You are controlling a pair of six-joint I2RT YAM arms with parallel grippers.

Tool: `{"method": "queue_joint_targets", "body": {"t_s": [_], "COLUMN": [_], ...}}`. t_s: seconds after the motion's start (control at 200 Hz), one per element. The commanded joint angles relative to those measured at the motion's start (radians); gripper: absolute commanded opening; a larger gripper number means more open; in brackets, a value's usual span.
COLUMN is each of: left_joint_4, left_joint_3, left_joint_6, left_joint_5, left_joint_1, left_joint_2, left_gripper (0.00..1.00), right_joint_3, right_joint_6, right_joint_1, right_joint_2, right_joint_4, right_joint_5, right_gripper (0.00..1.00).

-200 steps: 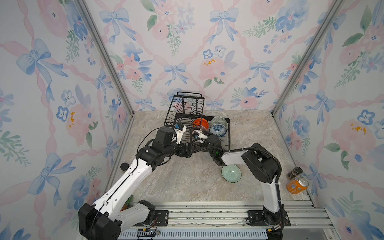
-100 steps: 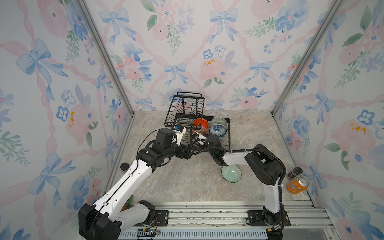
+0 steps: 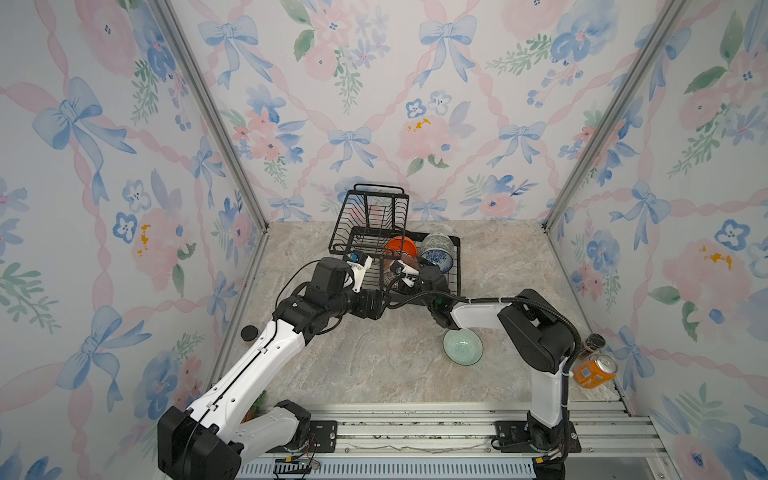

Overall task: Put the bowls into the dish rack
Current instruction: 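Open the right gripper and withdraw both grippers from the rack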

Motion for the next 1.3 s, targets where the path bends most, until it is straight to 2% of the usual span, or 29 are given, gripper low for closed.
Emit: {"method": "queue_joint_targets", "body": {"t_s": [0.0,0.22,0.315,0.605,0.72,0.845,0.945,1.055,1.295], "left_joint_4": [-0.006,0.013,0.018,0.022,0.022,0.023,0.022,0.022,0.031], "left_joint_3": [-0.029,-0.055,-0.061,-0.070,-0.085,-0.111,-0.130,-0.141,-0.121], "left_joint_6": [-0.006,-0.016,-0.015,-0.030,-0.039,-0.057,-0.076,-0.101,-0.201], "left_joint_5": [-0.004,-0.011,-0.016,-0.028,-0.042,-0.056,-0.093,-0.160,-0.297], "left_joint_1": [0.003,0.003,0.003,0.003,0.003,-0.010,-0.040,-0.096,-0.305], "left_joint_2": [-0.007,-0.002,0.000,-0.015,-0.033,-0.054,-0.079,-0.094,-0.048], "left_gripper": [0.98,0.98,0.98,0.98,0.98,0.98,0.98,0.98,0.98], "right_joint_3": [-0.027,-0.077,-0.100,-0.178,-0.231,-0.292,-0.306,-0.315,-0.253], "right_joint_6": [0.024,0.017,0.021,0.034,0.056,0.090,0.140,0.257,0.522], "right_joint_1": [-0.009,-0.017,-0.019,-0.021,-0.018,-0.013,-0.004,0.002,0.001], "right_joint_2": [-0.059,-0.122,-0.153,-0.250,-0.312,-0.448,-0.565,-0.715,-0.981], "right_joint_4": [-0.003,0.000,-0.003,-0.007,-0.015,-0.066,-0.198,-0.374,-0.886], "right_joint_5": [-0.014,-0.021,-0.024,-0.017,-0.004,0.001,0.020,0.027,-0.004], "right_gripper": [0.91,1.00,0.97,0.97,0.97,0.97,0.97,0.97,0.97]}}
